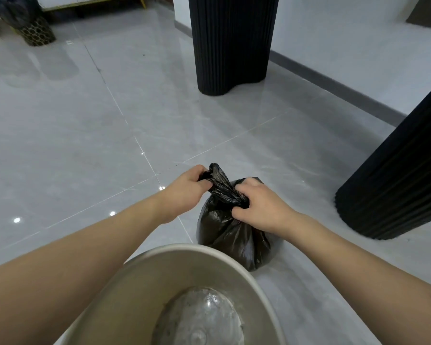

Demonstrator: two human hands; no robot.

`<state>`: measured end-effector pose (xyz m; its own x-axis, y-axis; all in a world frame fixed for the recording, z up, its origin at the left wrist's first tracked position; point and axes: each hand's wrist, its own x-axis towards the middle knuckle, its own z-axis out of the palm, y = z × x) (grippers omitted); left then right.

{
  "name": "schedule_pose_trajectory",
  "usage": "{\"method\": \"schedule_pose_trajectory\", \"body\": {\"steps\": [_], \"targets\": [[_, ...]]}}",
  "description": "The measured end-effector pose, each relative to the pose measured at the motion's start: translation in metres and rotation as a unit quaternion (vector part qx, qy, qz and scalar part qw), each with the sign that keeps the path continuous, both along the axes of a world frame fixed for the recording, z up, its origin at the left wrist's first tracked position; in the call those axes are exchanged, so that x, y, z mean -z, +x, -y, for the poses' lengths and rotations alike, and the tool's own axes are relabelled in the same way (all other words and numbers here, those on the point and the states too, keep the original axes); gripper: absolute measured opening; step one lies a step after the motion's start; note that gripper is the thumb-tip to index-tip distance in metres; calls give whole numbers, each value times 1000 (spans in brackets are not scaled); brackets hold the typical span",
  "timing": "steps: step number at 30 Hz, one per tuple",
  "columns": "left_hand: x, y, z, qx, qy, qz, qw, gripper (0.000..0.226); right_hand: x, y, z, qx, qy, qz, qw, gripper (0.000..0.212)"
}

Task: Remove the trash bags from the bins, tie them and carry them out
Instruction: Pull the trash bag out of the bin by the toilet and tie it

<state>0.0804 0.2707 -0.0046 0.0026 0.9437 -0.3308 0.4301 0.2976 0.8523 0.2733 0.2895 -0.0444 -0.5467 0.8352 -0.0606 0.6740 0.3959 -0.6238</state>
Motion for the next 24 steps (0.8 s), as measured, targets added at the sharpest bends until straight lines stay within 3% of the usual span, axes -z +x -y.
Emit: {"method": "schedule_pose_trajectory", "body": {"steps": [6, 10, 13, 15, 20, 24], "targets": [[-2, 1, -2, -17, 18, 46, 999, 13, 1, 3, 1, 82, 87, -44, 992, 8], [-3, 1, -3, -16, 25, 43, 999, 11, -6, 5, 2, 183, 152, -140, 961, 28], [-5, 4, -3, -9, 20, 37, 999, 12, -12, 5, 4, 202, 202, -171, 943, 26], [-5, 6, -1, -11, 17, 24, 1000, 13, -14, 4, 4, 179, 186, -174, 950, 18], [-2, 3, 4, -31, 5, 25, 999, 13, -14, 0, 0, 96, 17, -140, 985, 15], [2, 1, 10, -35, -23, 37, 998, 13, -3, 1, 4, 109, 68, -138, 982, 21]]}}
